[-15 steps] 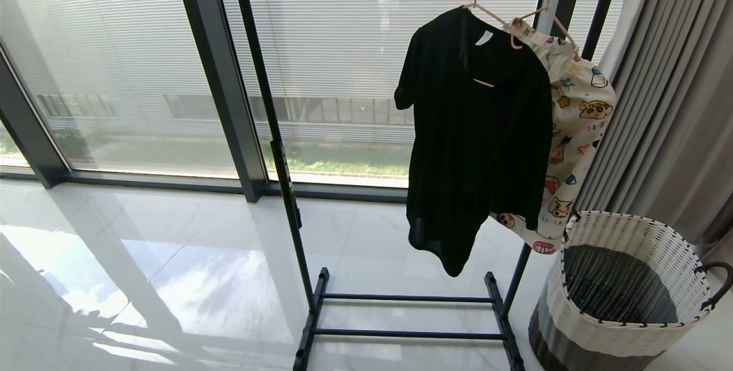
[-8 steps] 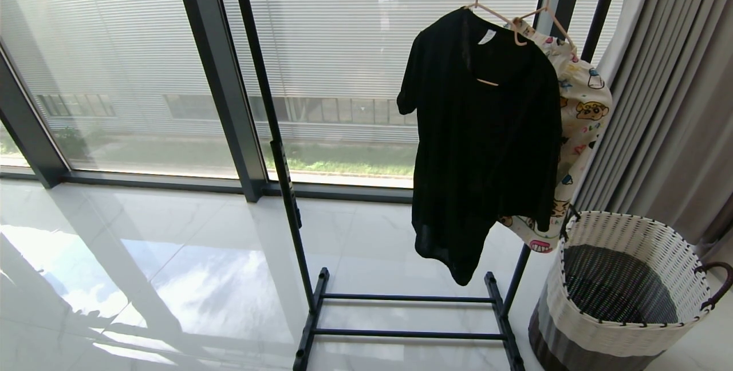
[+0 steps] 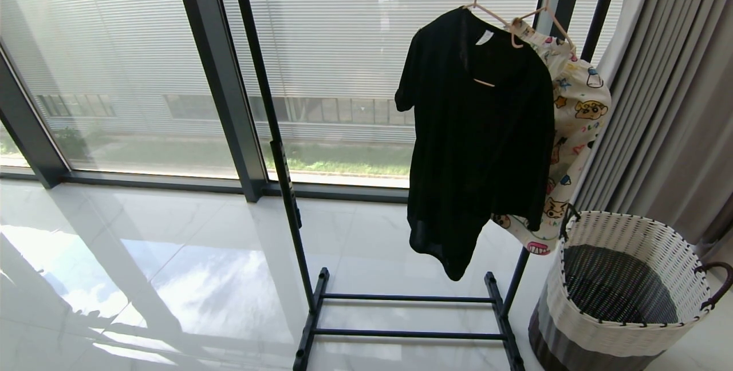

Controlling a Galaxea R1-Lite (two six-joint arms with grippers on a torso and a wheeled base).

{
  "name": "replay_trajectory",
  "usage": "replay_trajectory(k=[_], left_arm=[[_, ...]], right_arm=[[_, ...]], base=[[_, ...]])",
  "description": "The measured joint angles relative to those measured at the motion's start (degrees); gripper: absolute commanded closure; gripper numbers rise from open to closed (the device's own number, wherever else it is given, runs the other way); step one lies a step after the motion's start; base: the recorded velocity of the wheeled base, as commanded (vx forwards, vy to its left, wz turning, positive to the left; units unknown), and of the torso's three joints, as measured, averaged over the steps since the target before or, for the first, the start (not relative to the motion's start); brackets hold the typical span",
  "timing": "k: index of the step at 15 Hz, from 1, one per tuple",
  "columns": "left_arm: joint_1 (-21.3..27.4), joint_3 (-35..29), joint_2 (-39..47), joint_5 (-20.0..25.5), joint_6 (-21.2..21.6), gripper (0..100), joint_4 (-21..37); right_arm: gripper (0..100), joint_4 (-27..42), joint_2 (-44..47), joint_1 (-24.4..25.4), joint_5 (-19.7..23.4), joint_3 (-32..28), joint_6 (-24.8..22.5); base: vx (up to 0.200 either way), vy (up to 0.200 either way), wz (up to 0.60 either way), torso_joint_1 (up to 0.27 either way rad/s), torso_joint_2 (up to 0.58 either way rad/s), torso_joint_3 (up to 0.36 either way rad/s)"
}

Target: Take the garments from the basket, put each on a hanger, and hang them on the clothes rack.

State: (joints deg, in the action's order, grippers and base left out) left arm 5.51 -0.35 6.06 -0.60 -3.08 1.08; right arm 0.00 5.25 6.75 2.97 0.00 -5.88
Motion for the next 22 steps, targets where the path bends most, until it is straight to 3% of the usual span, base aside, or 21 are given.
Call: replay_trajectory(k=[4,7,10,22], left_arm=[[1.5,0.0,-0.4,-0.1,-1.6,0,0.0],[-3.6,0.1,-0.2,-0.2,-2.2,0,0.1],[-5.4,0.0,-3.0,-0.2,-2.8,0,0.1],[-5.6,0.0,-5.9,-0.2,-2.9,0,0.0]], right_arm=[[0,0.0,0.1,1.3,-0.1,0.0,0.3],[0,0.1,-0.3,-2.5,-0.1,0.0,1.1],[0,0.2,-3.1,-5.8,-0.1,0.0,3.0],[0,0.3,-5.1,-6.7,-0.1,0.0,2.6]], base=[[0.000,0.000,0.00,0.000,0.00,0.000],[0.000,0.000,0.00,0.000,0.00,0.000],[0.000,0.000,0.00,0.000,0.00,0.000],[0.000,0.000,0.00,0.000,0.00,0.000]])
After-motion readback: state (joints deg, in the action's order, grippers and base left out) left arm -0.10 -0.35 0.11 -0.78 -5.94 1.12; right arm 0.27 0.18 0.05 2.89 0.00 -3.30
